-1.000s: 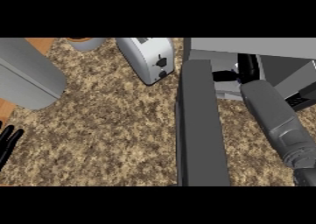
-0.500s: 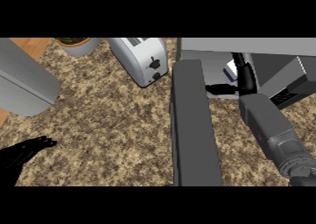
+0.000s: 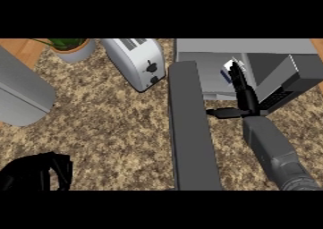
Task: Pick up the milk, place it into the microwave and close the microwave
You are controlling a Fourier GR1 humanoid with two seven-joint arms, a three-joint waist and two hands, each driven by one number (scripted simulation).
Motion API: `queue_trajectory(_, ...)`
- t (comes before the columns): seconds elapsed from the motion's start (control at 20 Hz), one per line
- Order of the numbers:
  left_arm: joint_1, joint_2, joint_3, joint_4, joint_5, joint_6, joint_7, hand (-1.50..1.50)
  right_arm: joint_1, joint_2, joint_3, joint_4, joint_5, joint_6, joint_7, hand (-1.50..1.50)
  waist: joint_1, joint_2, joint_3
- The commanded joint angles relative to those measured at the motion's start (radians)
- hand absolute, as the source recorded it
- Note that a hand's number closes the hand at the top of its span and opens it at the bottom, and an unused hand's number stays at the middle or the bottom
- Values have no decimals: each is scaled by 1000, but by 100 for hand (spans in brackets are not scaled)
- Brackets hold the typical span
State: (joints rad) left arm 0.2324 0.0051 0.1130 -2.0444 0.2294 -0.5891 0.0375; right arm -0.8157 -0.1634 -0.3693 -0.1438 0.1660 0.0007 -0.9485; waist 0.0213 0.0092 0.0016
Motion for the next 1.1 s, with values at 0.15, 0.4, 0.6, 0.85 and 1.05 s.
queue_trajectory(0.15,-7,-5,-161,-26,-64,105,66,150,161,27,33,-98,-17,71,-50,-150,-28,-13,-2)
queue_trajectory(0.4,-94,-5,-291,54,-192,151,15,150,263,11,63,-187,-23,114,-34,-150,-37,-14,-2)
queue_trajectory(0.6,-175,-5,-331,125,-222,223,18,150,432,19,83,-305,-41,133,-71,-150,-49,-15,-3)
queue_trajectory(0.85,-249,-5,-391,213,-301,225,-22,150,580,3,121,-549,-71,183,27,-150,-58,-18,-4)
queue_trajectory(1.05,-368,-5,-469,409,-313,306,-64,150,735,4,159,-688,-75,223,8,-150,-63,-14,-4)
